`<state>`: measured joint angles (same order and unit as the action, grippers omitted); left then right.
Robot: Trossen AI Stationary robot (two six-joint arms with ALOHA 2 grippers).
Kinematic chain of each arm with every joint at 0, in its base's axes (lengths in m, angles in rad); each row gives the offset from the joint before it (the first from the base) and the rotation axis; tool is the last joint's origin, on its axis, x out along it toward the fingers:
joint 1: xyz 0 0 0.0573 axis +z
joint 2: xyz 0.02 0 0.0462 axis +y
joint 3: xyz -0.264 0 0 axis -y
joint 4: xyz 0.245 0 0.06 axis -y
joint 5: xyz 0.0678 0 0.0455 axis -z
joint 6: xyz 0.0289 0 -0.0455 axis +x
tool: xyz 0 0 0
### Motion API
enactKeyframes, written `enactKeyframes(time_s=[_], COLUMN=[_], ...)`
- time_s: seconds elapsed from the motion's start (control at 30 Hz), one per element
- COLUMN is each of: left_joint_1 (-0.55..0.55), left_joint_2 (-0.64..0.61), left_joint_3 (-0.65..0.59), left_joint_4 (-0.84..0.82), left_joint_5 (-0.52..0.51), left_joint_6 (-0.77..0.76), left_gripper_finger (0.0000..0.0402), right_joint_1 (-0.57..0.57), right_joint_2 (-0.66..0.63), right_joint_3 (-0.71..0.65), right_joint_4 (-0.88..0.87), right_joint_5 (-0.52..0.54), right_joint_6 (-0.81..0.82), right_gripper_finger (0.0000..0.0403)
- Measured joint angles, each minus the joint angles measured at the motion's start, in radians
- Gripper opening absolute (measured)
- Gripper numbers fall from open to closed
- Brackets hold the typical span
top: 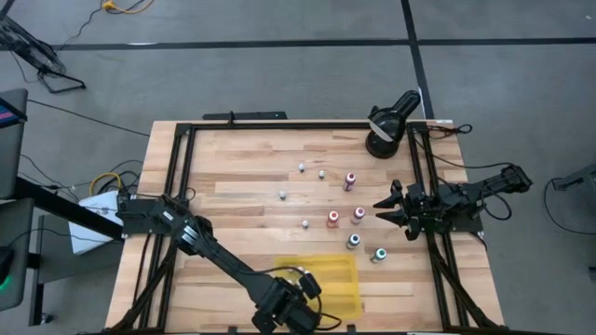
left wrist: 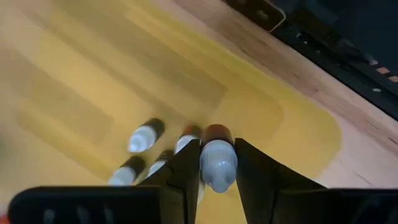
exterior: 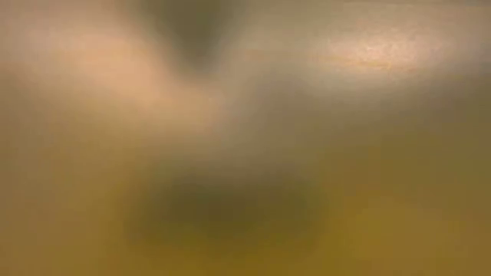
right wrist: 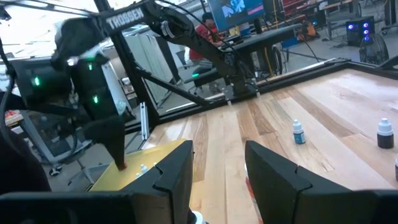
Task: Pick & Place food coloring
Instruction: Put the small red food coloring bottle in the yellow bin
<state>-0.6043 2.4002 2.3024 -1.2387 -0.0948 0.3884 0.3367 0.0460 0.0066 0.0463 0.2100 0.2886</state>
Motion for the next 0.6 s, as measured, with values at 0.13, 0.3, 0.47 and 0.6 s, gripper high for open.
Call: enactKeyframes(time_s=[0.13,0.3,0.47,0.6], left_joint_1=[-0.020,-0.039,-0.041,-0.049], left_joint_2=[0.026,0.025,0.024,0.025], left_joint_3=[-0.001,0.000,-0.020,-0.065], left_joint_4=[0.011,0.009,0.012,0.024], left_joint_5=[0.005,0.012,0.008,0.007], left_joint_6=[-0.026,-0.027,-0.028,-0.029], left_gripper_finger=[0.0080,0.0080,0.0080,0.0080], right_joint_1=[0.000,0.000,0.000,0.000], right_joint_2=[0.000,0.000,0.000,0.000], right_joint_3=[0.000,0.000,0.000,0.000], right_joint_4=[0.000,-0.001,-0.001,-0.001], right_joint_5=[0.000,0.000,0.000,0.000], right_joint_6=[0.000,0.000,0.000,0.000], right_gripper_finger=[0.0137,0.0139,0.0137,0.0138])
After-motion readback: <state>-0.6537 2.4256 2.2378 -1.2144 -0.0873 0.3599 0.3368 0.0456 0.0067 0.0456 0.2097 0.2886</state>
